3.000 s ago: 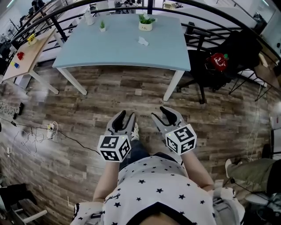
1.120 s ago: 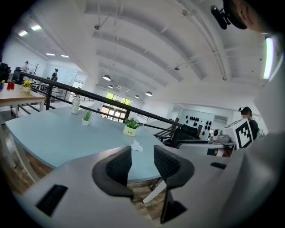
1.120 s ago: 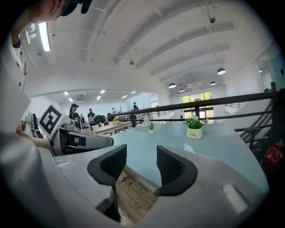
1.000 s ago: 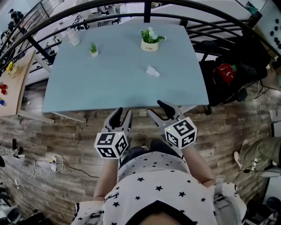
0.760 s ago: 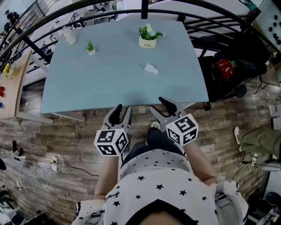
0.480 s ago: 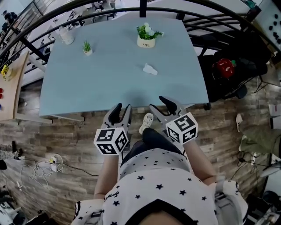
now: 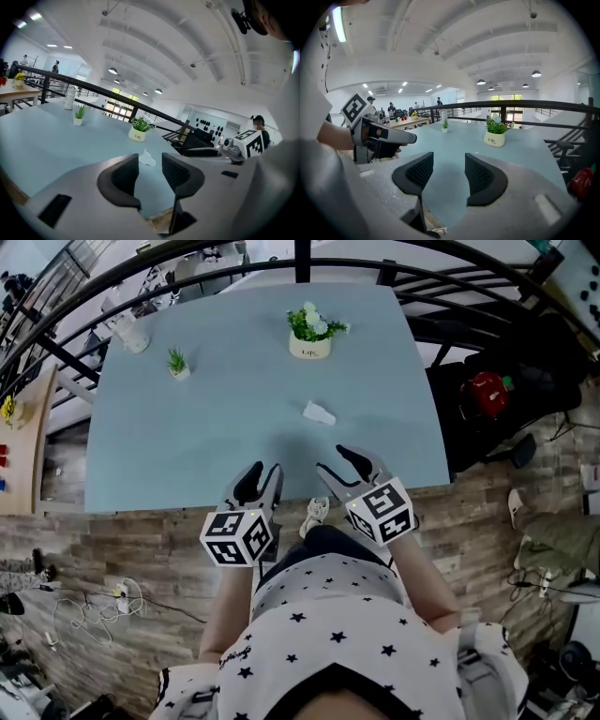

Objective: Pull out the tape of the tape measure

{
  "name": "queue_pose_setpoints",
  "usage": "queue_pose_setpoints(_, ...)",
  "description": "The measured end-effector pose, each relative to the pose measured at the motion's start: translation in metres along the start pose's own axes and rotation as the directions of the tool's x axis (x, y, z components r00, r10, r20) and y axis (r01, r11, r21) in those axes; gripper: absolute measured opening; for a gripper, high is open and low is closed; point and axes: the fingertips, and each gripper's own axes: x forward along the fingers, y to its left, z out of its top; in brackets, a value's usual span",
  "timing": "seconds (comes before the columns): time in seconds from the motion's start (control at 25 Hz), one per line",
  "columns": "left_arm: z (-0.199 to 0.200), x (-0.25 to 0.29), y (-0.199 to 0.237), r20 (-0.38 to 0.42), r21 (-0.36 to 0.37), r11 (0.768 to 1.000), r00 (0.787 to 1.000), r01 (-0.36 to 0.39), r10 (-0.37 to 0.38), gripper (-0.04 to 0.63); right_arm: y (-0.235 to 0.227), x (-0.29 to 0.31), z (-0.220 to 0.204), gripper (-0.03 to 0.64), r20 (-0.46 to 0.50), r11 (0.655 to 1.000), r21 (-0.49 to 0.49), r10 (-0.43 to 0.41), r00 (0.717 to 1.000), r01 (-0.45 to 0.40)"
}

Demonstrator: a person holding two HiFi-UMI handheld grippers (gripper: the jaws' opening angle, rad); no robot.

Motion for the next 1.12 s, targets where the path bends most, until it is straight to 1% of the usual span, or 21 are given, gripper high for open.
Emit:
queue_pose_setpoints(0.28,0.021,0.047,0.011,-0.027,0.008,1.000,1.000,-0.014,0.015,0.150,-0.038,0.037,0.006,0.195,-0.053,0.999,-0.047,0.019,0.998,-0.021)
queue_pose_setpoints(0.48,0.029,0.081,0.017,-0.059,0.014,1.000,0.998,-0.002,0.003,0.150,-0.064,0.064,0.004,0.195,-0.092,0.997,-0.073,0.021,0.996,-0.027)
queue_pose_setpoints(0.88,0.029,0.138,0.023,-0.130,0.026,0.999,0.991,0.030,-0.026,0.149,-0.096,0.108,-0.019,0.195,-0.197,0.990,-0.129,0.026,0.980,-0.052)
queue_pose_setpoints(1.12,0.026,0.165,0.023,-0.178,0.026,0.998,0.983,0.052,-0.047,0.150,-0.109,0.129,-0.036,0.195,-0.267,0.981,-0.168,0.049,0.963,-0.096)
